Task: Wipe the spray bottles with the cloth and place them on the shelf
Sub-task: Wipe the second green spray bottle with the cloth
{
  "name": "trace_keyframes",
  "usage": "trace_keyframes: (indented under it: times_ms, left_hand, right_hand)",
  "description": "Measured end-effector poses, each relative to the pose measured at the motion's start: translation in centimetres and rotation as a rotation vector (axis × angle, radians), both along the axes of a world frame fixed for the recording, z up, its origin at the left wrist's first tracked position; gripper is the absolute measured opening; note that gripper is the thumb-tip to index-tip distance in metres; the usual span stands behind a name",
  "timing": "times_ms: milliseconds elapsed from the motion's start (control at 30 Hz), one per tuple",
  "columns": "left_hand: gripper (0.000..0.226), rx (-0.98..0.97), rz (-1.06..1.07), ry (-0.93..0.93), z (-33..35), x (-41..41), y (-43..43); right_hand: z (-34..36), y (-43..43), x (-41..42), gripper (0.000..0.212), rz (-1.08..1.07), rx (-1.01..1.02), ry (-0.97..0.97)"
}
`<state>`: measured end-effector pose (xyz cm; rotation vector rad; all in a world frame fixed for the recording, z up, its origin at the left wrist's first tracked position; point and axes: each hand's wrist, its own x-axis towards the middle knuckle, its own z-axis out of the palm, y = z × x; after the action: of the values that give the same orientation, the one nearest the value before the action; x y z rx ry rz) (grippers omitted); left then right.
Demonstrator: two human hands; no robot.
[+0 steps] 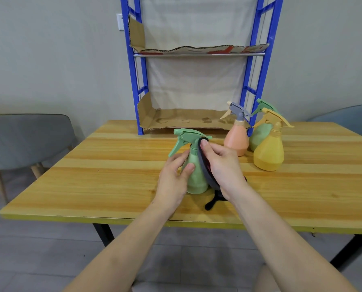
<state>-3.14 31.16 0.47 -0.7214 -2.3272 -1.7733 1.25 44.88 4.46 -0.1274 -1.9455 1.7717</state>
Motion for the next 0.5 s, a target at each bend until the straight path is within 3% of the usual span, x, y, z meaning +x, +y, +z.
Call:
trace_keyframes:
  times_ms: [133,300,400,500]
  left_hand:
    - [0.044,0.002,-0.006,-0.018,0.5,0.5,-0.1]
    - [0.042,0.104,0.003,-0.063,0.2,0.7,0.2]
    - [0.032,0.17,0.008,-0.084,0.4,0.8,0.4]
    - [0.031,0.13,-0.003,-0.062,0.6,0.8,0.1]
  right_hand:
    - [-1.4,1.8,1.0,0.027,0.096,0.194,0.008]
    - [-3.7,4.4,2.4,0.016,0.131,0.376,-0.174]
    - [-3.8,4.7,2.3,0.034,0.08,0.502,-0.193]
    - [-2.6,3.1,1.7,0.044,0.092,0.488,-0.096]
